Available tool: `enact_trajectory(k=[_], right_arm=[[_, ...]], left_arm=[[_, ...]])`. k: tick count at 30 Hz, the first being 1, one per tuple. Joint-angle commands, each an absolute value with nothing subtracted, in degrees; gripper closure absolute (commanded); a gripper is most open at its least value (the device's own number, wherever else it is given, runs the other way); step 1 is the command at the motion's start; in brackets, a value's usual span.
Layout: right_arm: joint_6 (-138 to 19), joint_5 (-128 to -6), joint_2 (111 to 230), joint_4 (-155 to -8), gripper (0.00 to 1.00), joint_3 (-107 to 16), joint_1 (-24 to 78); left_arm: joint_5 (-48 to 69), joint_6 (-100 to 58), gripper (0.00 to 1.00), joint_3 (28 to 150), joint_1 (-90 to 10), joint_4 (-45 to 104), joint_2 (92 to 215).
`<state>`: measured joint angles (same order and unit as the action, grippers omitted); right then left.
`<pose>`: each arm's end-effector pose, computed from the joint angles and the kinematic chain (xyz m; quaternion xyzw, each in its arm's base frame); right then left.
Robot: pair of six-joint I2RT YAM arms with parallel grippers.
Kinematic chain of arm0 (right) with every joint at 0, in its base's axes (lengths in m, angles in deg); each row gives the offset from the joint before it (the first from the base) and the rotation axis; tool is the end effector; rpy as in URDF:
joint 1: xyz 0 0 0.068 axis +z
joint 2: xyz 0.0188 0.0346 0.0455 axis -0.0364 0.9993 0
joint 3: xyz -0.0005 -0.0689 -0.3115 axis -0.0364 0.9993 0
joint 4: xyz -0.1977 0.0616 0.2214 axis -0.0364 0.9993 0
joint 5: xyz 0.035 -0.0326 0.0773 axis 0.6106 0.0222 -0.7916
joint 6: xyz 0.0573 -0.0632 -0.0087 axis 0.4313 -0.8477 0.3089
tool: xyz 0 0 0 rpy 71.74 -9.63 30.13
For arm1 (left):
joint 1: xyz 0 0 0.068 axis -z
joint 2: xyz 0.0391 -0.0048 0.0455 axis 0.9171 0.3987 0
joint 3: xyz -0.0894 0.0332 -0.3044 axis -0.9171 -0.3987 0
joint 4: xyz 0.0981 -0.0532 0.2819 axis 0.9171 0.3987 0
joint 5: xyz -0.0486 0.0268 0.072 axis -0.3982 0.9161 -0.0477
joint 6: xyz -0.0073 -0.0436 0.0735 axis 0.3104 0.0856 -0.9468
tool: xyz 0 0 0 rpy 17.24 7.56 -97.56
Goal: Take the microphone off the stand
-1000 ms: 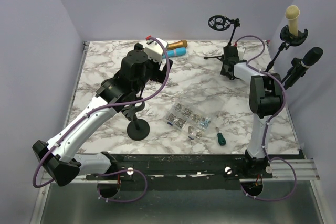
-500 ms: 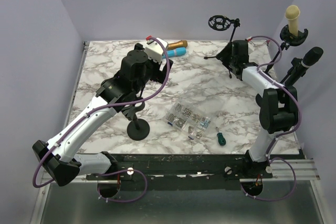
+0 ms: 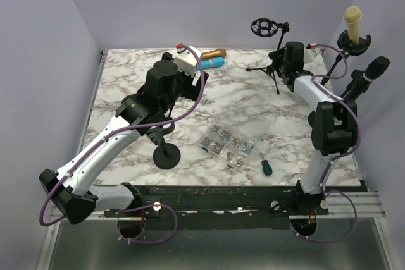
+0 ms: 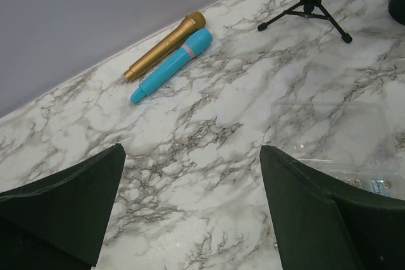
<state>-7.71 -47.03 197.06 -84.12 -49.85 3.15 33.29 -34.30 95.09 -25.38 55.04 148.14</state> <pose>0.5312 0.0320 0.2667 0.4307 0.7239 0.2026 0.4994 0.2653 -0.2061 0.4671 0.2154 0.7627 -0.1073 0.6004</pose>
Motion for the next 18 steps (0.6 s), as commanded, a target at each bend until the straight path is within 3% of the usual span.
enact_trajectory(k=[1,13,18], right_arm=[[-2.5,-47.0,200.4,-86.0,0.39,-51.9,1.5],[-1.8,-46.1,204.7,-87.0,0.46,-55.9,1.4],[-1.5,-46.0,204.1,-87.5,0.57,-54.7,1.4]], left_arm=[[32.1,-34.1,0.09,96.9,-25.3,55.5,146.9],[32.1,-34.1,0.09,96.8,-25.3,55.5,147.4],[31.6,-33.7,0.09,96.9,-25.5,55.6,147.7]])
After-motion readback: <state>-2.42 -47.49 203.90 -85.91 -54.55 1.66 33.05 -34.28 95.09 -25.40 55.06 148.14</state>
